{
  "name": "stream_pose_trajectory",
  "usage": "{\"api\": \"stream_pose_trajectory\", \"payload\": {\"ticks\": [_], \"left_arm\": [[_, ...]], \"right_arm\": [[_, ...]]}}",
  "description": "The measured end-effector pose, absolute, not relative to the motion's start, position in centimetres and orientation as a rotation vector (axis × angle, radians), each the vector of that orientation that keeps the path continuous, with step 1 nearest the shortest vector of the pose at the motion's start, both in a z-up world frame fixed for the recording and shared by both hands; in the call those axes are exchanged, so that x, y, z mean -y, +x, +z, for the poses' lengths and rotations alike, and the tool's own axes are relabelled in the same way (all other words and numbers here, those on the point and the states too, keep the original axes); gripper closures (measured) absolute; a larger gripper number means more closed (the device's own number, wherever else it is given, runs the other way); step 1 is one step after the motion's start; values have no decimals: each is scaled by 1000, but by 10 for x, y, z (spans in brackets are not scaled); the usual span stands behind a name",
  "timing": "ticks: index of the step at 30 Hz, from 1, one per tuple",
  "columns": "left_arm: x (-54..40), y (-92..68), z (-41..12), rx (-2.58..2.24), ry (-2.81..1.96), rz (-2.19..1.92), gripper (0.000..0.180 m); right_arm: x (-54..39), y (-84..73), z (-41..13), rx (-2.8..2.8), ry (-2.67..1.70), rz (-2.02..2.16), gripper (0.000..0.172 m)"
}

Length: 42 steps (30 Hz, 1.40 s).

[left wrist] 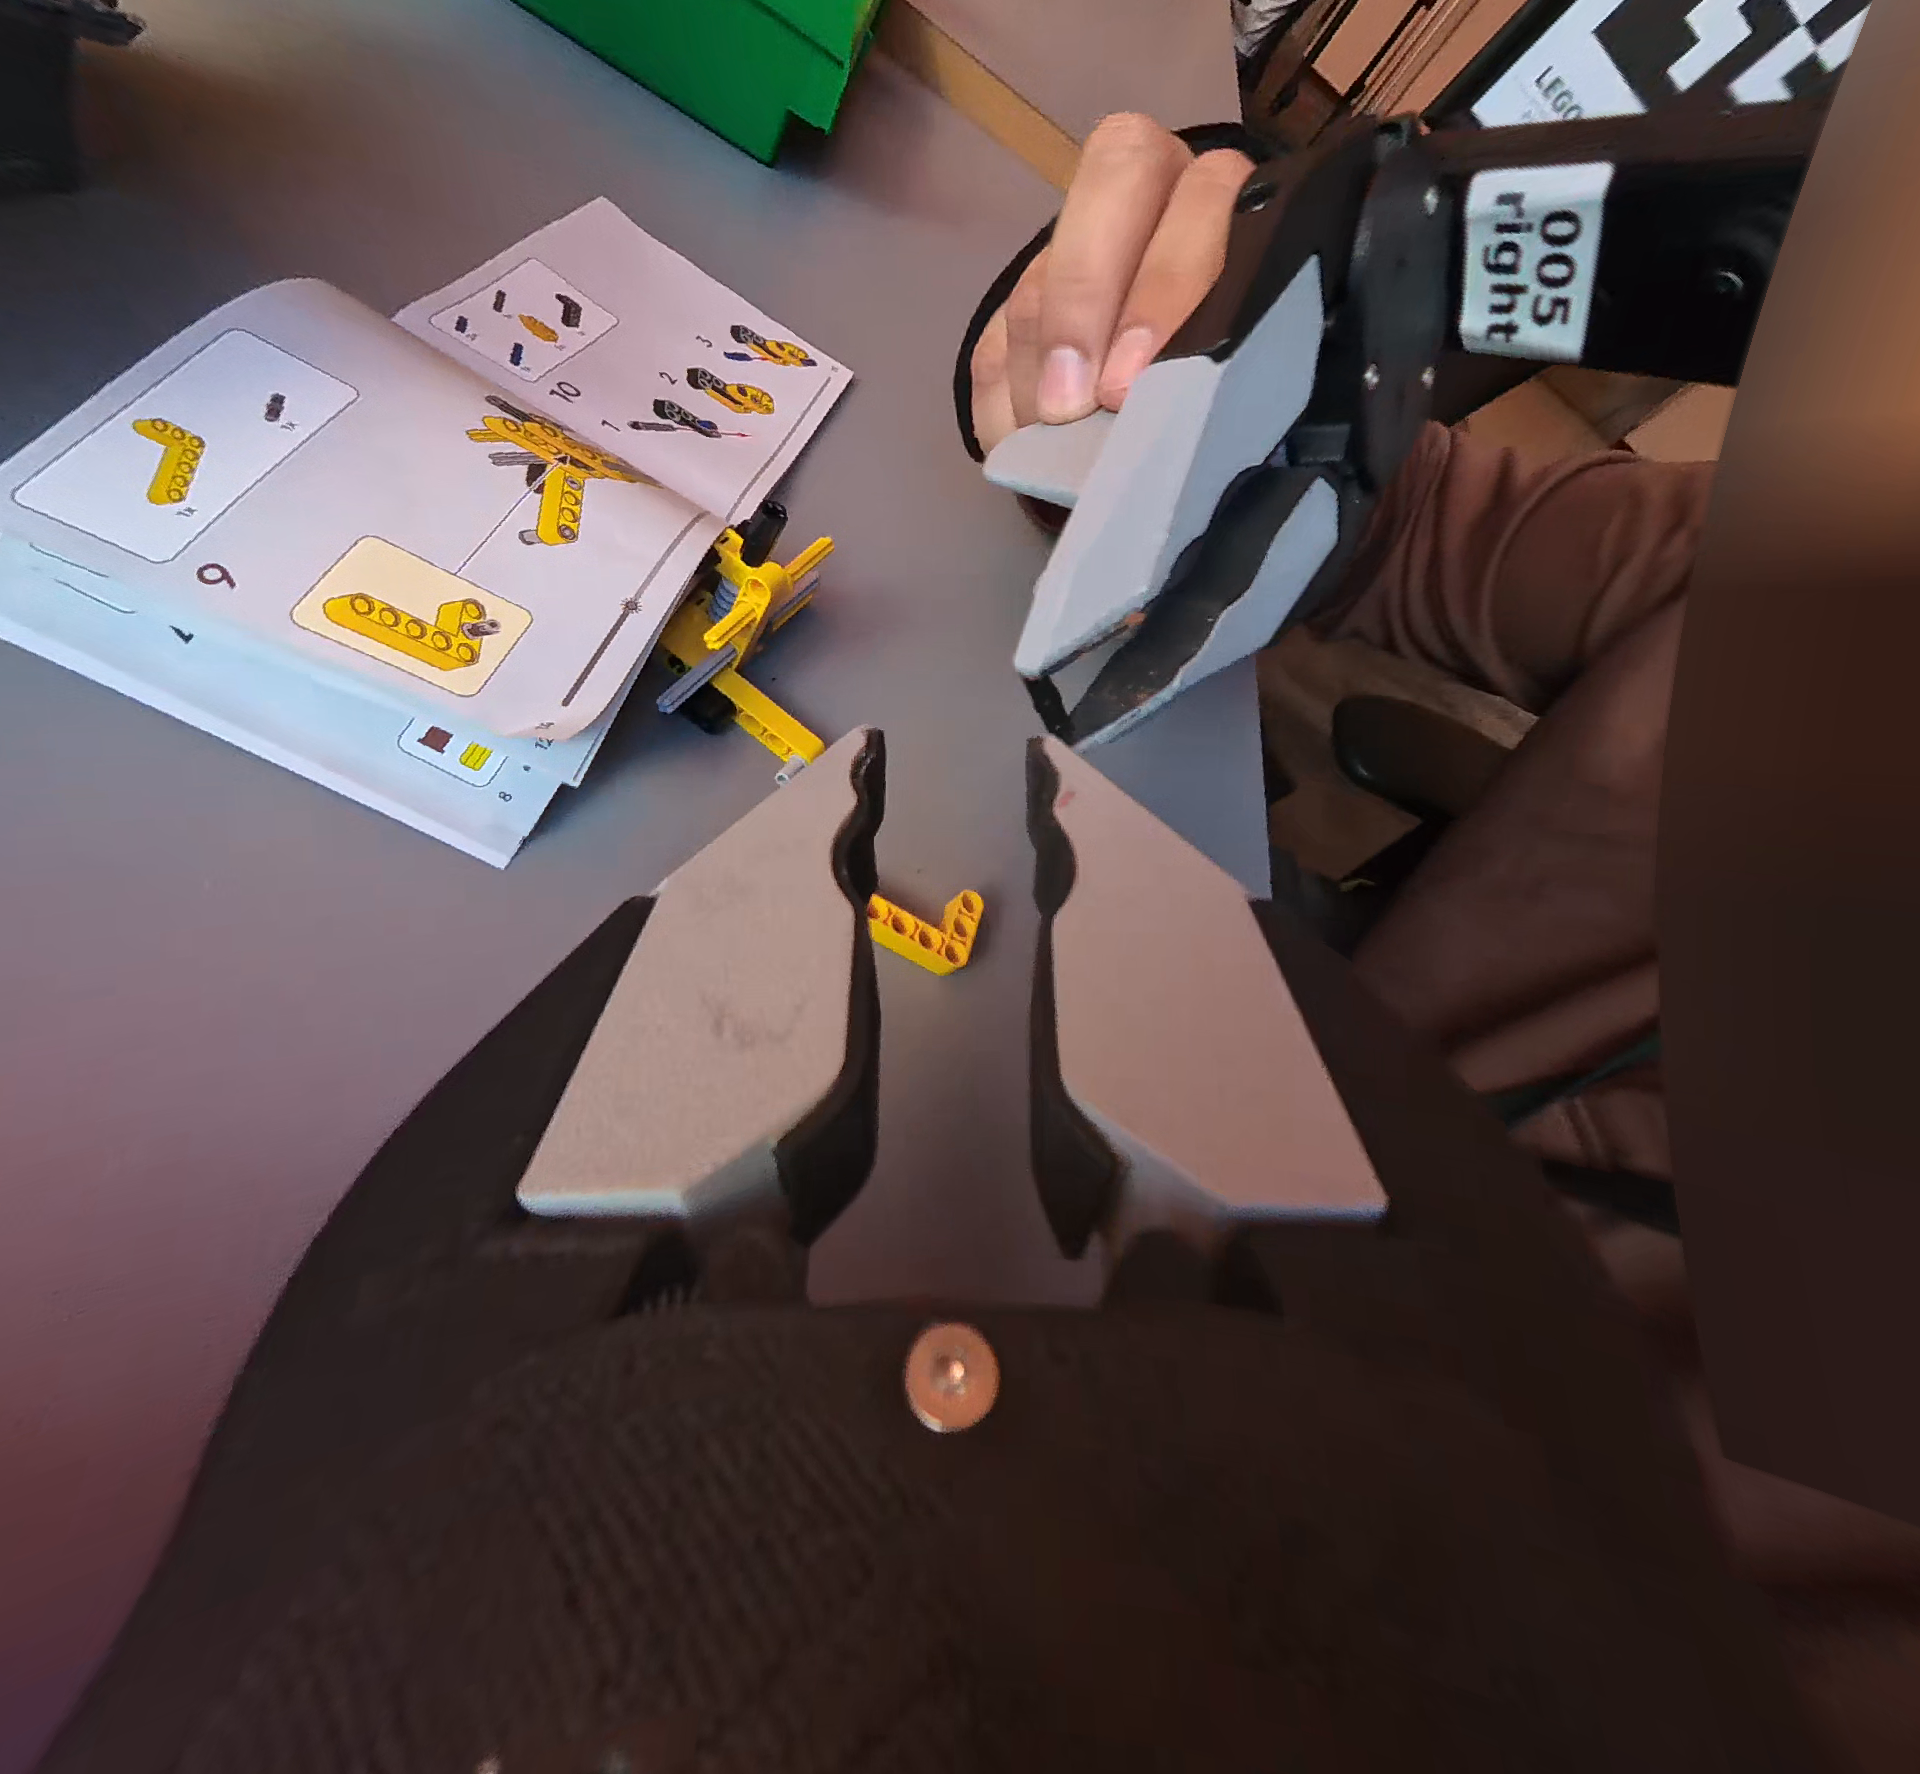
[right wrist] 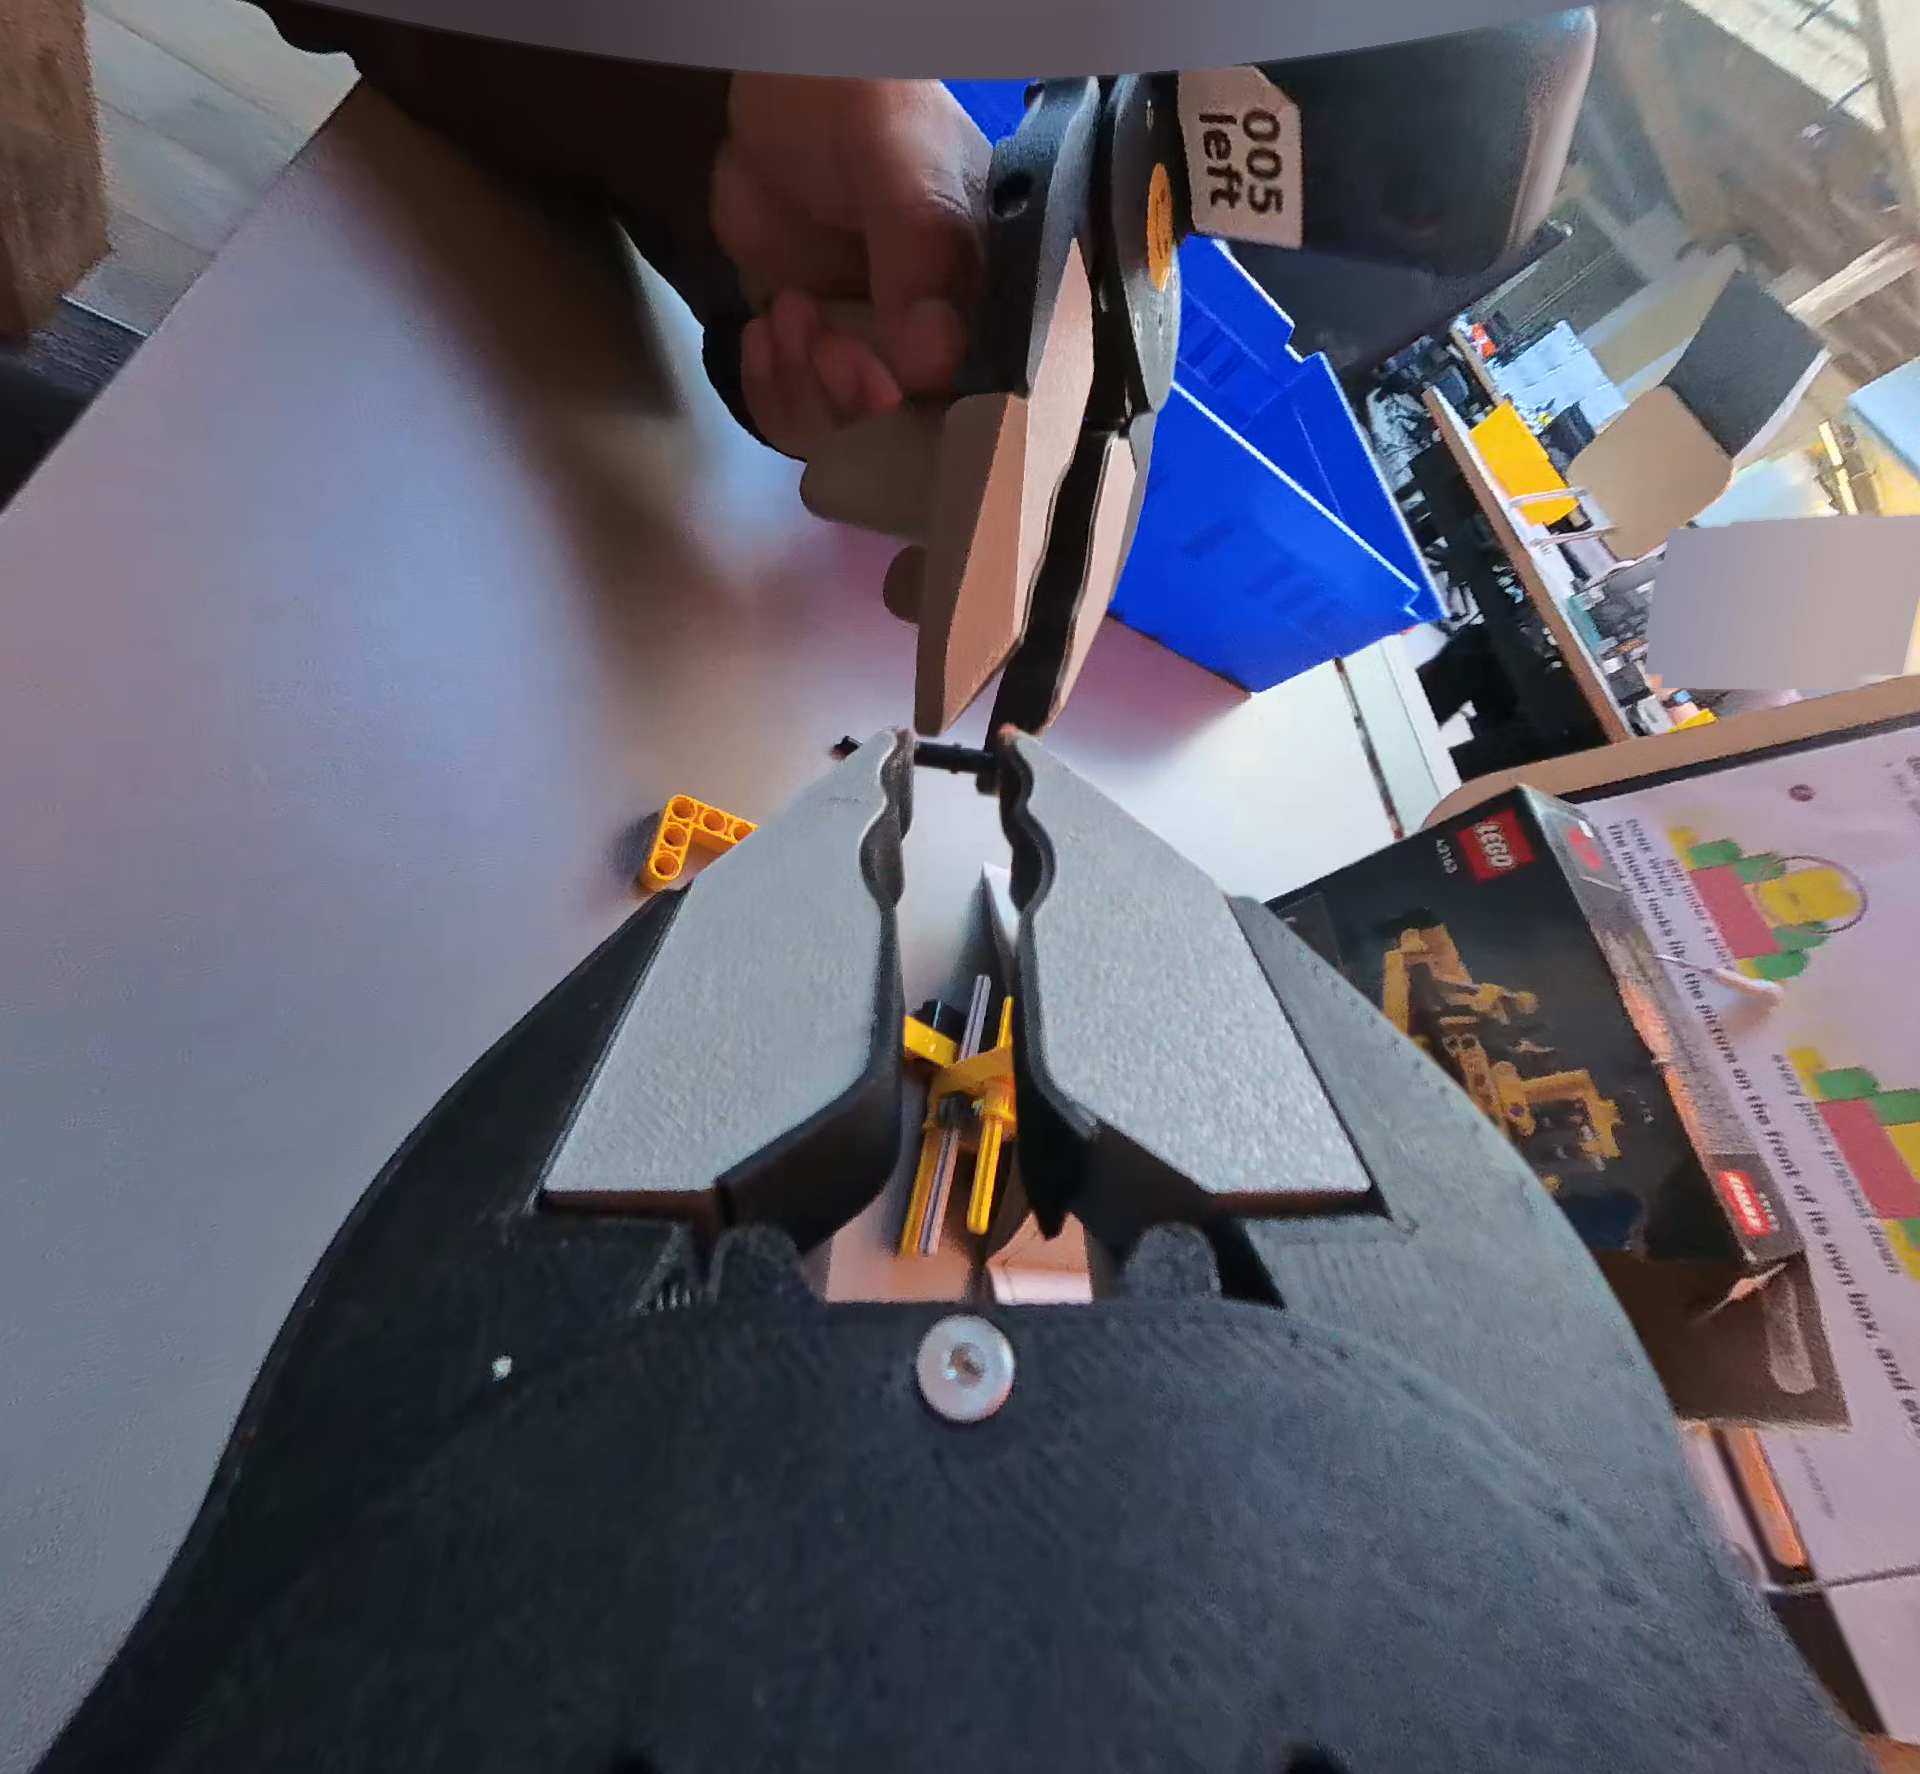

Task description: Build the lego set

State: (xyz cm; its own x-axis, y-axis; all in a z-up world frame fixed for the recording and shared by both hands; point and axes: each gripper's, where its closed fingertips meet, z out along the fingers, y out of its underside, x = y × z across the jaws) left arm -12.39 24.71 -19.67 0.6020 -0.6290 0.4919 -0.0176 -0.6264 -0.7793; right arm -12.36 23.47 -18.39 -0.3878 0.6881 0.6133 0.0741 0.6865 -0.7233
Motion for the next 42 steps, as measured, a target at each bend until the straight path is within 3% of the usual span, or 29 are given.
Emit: {"api": "stream_pose_trajectory", "payload": {"ticks": [7, 17, 29, 42], "left_arm": [[-240, -114, -201, -548, -2071, -1086, 163], [-238, -113, -188, -537, -2004, -1173, 154], [-227, -102, -183, -640, -1931, -1205, 172], [-238, -108, -196, -831, -1920, -750, 178]], "right_arm": [[-228, -123, -183, 1862, -535, 692, 159], [-230, -122, -186, 1869, -510, 642, 159], [-222, -119, -181, 1847, -458, 656, 158], [-225, -115, -172, 1884, -770, 1193, 165]]}}
